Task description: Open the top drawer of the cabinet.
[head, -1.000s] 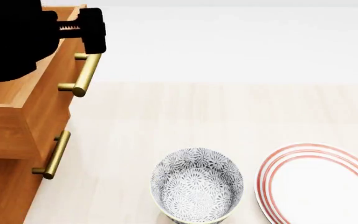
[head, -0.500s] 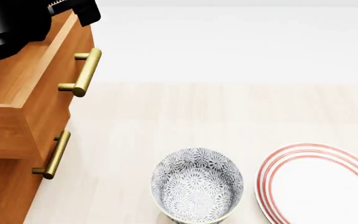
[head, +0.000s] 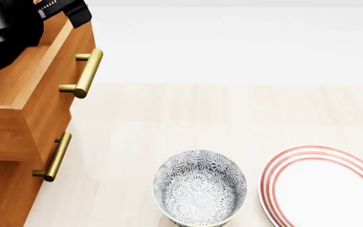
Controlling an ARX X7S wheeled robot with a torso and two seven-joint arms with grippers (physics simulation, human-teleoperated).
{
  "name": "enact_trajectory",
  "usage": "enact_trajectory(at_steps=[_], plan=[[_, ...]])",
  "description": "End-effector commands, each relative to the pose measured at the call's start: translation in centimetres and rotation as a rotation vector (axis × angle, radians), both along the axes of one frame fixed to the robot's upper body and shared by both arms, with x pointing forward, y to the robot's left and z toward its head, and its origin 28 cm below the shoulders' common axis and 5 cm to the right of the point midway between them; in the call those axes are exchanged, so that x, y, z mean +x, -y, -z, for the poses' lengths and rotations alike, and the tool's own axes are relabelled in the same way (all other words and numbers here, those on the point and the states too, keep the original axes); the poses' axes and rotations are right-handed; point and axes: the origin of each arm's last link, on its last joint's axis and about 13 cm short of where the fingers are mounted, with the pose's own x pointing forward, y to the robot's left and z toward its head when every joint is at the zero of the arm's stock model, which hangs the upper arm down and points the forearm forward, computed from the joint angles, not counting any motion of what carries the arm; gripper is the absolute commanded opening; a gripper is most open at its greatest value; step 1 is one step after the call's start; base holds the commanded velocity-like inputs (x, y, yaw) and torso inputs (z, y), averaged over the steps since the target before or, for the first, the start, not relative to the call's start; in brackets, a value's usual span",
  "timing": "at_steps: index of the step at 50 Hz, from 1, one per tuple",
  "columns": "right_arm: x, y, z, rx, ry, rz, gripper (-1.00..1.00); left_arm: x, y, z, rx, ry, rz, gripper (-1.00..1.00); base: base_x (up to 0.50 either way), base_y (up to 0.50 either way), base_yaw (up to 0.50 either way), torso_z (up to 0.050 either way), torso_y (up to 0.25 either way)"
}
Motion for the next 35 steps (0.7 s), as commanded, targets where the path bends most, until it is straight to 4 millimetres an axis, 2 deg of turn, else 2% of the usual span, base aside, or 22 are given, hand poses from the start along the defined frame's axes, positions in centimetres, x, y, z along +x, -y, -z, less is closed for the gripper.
enact_trajectory(at_steps=[1, 10, 20, 35], plan=[[0.1, -0.1, -0.2, 0.007, 0.012, -0.002, 1.0, 0.1, 0.9, 0.9, -0.035, -0.02, 0.02, 1.0, 0.0, 0.0, 0.0, 0.0, 0.0], [0.1, -0.1, -0.2, 0.008, 0.012, -0.005, 1.0, 0.0, 1.5, 1.0, -0.077, -0.051, 0.042, 1.0, 0.0, 0.0, 0.0, 0.0, 0.0], [0.1, -0.1, -0.1, 0.007, 0.008, -0.006, 1.0, 0.0, 1.2, 1.3, -0.082, -0.057, 0.04, 1.0, 0.0, 0.0, 0.0, 0.0, 0.0], [0.0, -0.1, 0.1, 0.01, 0.005, -0.009, 1.0, -0.5, 2.6, 1.2, -0.114, -0.061, 0.185, 1.0, 0.0, 0.0, 0.0, 0.0, 0.0]])
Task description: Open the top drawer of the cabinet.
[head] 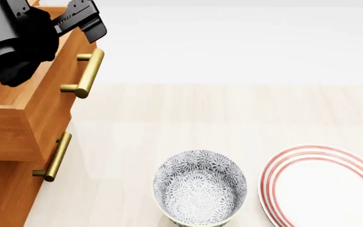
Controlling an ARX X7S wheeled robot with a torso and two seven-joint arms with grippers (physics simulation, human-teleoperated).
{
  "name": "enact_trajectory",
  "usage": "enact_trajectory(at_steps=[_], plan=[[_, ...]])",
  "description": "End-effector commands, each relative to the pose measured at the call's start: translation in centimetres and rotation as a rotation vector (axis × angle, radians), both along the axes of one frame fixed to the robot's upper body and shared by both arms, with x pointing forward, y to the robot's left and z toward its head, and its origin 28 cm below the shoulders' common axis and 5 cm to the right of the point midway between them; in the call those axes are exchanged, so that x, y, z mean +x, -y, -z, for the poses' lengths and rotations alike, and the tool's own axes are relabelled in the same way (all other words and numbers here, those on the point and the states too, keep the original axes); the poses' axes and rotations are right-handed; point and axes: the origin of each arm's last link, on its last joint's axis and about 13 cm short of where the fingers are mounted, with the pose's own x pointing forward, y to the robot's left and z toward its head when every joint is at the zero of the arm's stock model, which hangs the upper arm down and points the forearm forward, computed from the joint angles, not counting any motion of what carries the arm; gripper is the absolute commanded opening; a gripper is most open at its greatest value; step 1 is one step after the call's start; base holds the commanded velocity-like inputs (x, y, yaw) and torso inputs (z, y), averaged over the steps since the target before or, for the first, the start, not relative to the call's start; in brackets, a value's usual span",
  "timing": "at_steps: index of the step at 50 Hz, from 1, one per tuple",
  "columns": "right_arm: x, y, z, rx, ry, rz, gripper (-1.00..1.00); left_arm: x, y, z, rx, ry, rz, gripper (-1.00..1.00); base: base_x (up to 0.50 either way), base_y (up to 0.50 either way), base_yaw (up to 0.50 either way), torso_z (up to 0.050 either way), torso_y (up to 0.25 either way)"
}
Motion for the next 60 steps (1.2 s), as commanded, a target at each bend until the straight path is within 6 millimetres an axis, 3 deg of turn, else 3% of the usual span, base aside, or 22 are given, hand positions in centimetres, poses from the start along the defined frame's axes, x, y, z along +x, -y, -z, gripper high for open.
enact_trajectory(at_steps=[1, 60], plan=[[0.1, -0.1, 0.0, 0.008, 0.013, -0.006, 1.0, -0.3, 1.8, 0.1, -0.06, 0.016, 0.113, 1.0, 0.0, 0.0, 0.0, 0.0, 0.0], [0.1, 0.1, -0.2, 0.016, 0.007, -0.011, 1.0, -1.6, 6.7, -0.7, -0.168, 0.027, 0.319, 1.0, 0.0, 0.0, 0.0, 0.0, 0.0]])
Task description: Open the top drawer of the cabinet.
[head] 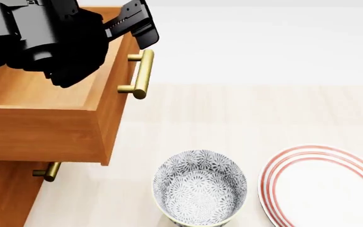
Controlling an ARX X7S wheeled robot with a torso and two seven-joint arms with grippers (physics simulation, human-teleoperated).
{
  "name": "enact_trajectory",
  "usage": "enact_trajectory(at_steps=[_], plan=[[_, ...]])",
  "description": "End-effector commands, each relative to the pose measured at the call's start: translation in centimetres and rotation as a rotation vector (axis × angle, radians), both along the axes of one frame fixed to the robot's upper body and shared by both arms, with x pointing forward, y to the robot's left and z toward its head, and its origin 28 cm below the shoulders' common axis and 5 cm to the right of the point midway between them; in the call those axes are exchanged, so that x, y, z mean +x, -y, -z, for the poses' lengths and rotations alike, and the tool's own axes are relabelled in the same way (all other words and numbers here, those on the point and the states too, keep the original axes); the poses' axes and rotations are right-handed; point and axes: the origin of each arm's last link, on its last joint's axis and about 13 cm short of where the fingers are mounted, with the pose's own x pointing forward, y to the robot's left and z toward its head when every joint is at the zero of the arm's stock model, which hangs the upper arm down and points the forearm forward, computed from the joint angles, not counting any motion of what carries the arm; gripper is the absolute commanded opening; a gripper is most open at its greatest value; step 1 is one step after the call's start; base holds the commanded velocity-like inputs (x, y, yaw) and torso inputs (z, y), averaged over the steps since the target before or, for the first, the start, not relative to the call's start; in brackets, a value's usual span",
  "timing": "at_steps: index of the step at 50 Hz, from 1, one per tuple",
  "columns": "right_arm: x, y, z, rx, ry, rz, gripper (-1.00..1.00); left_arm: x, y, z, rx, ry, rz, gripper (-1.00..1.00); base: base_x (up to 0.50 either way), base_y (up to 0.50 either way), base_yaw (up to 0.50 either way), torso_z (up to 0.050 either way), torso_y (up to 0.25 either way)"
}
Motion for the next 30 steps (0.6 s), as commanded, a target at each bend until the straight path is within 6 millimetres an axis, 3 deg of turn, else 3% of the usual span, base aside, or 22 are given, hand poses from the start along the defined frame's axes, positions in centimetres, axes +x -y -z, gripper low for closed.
enact_trajectory(at_steps=[1, 30], plan=[[0.1, -0.1, -0.1, 0.008, 0.013, -0.006, 1.0, -0.5, 2.1, -0.4, -0.107, 0.01, 0.079, 1.0, 0.0, 0.0, 0.0, 0.0, 0.0], [-0.1, 0.0, 0.0, 0.01, 0.003, -0.017, 1.0, -2.0, 5.3, -0.7, -0.139, 0.039, 0.209, 1.0, 0.0, 0.0, 0.0, 0.0, 0.0]])
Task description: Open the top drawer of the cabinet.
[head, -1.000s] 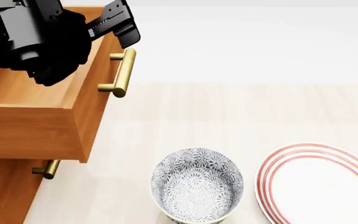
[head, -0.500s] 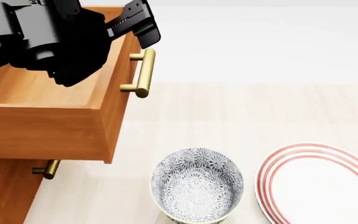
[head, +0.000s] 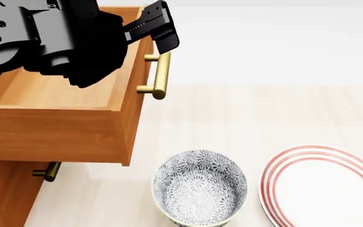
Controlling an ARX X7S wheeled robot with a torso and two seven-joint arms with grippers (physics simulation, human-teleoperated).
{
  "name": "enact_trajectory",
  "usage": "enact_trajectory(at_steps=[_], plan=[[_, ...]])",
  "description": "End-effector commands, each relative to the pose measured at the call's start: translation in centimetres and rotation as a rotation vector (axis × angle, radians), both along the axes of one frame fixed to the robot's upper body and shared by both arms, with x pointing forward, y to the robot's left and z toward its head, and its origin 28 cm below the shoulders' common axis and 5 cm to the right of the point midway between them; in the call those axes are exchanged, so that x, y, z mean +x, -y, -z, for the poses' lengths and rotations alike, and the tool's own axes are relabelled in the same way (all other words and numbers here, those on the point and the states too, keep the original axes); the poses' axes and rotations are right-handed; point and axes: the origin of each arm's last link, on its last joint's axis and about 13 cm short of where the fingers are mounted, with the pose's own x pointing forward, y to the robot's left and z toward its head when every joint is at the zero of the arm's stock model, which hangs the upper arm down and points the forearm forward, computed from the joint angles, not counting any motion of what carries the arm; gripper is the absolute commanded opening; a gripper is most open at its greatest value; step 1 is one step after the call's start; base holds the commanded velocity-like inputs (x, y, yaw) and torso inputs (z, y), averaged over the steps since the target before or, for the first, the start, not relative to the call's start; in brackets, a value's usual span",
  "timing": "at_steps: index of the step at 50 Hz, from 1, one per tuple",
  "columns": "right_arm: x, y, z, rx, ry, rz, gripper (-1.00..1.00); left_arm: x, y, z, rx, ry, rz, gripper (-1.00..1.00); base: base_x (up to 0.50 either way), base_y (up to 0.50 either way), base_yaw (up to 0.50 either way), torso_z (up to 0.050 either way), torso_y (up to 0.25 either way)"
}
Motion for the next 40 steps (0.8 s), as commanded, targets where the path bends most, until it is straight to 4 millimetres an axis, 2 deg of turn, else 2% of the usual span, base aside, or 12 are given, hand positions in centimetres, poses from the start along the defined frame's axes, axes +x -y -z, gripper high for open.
enact_trajectory(at_steps=[1, 8, 14, 20, 25, 35, 40], plan=[[0.1, -0.1, -0.1, 0.007, 0.011, -0.009, 1.0, -1.4, 3.4, -0.9, -0.149, 0.006, 0.143, 1.0, 0.0, 0.0, 0.0, 0.0, 0.0], [0.1, -0.1, -0.1, 0.007, 0.009, -0.012, 1.0, -1.9, 4.1, -1.0, -0.15, 0.018, 0.175, 1.0, 0.0, 0.0, 0.0, 0.0, 0.0], [0.1, -0.2, -0.1, 0.009, 0.003, -0.016, 1.0, -1.6, 3.8, -1.8, -0.079, 0.125, 0.15, 1.0, 0.0, 0.0, 0.0, 0.0, 0.002], [0.1, -0.2, 0.0, 0.009, -0.002, -0.018, 1.0, -3.0, 3.1, -3.2, -0.012, 0.223, 0.146, 1.0, 0.0, 0.0, 0.0, 0.0, 0.002], [0.0, -0.2, 0.1, 0.005, -0.002, -0.018, 1.0, -4.3, 2.6, -3.6, 0.027, 0.271, 0.147, 1.0, 0.0, 0.0, 0.0, 0.003, 0.0], [0.1, -0.2, 0.0, 0.005, -0.001, -0.01, 1.0, -5.7, 2.1, -3.0, 0.054, 0.299, 0.165, 1.0, 0.0, 0.0, 0.0, 0.0, 0.0], [0.3, -0.1, 0.1, 0.007, -0.001, -0.006, 1.0, -7.1, 1.7, -2.1, 0.051, 0.317, 0.187, 1.0, 0.0, 0.0, 0.0, 0.0, 0.0]])
